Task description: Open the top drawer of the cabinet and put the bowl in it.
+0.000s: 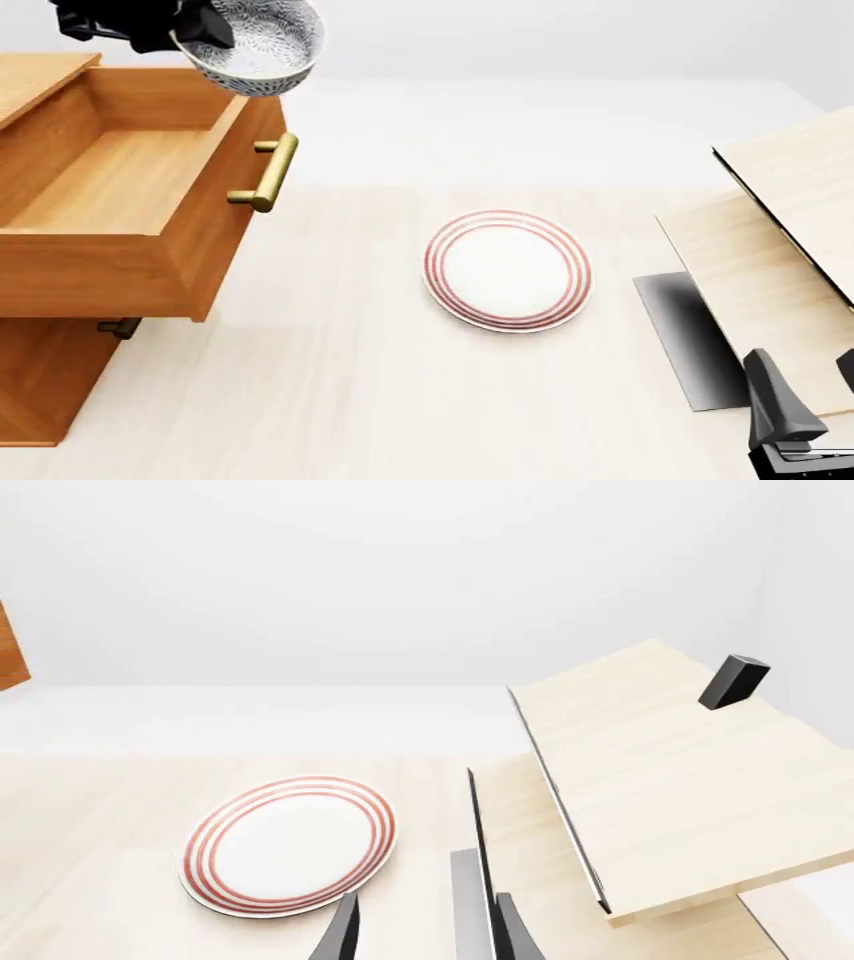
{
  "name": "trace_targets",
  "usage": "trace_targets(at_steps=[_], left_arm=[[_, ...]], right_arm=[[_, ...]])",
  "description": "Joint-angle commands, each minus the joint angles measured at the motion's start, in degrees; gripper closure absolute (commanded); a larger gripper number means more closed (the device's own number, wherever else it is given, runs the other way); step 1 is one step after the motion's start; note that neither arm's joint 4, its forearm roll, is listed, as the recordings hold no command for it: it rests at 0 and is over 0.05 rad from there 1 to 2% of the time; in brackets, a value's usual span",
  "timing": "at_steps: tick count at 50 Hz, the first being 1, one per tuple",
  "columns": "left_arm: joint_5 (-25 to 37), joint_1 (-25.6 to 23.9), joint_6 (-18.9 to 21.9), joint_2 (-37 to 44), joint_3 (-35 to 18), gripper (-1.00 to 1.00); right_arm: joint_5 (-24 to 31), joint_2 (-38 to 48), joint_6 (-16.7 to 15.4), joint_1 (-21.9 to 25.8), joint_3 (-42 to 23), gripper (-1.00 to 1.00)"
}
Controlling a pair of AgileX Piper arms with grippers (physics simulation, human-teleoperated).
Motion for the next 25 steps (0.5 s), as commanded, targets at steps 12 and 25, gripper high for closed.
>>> trace_targets(at_steps=[12, 25], left_arm=[[-2.2, 5.8, -1.8, -8.8, 8.4, 1.00], [-4.7, 8.1, -3.1, -11.8, 13.6, 1.00]], right_arm=[[0.0, -0.1, 0.0, 0.0, 0.0, -1.00], [0.0, -0.1, 0.0, 0.0, 0.0, -1.00]])
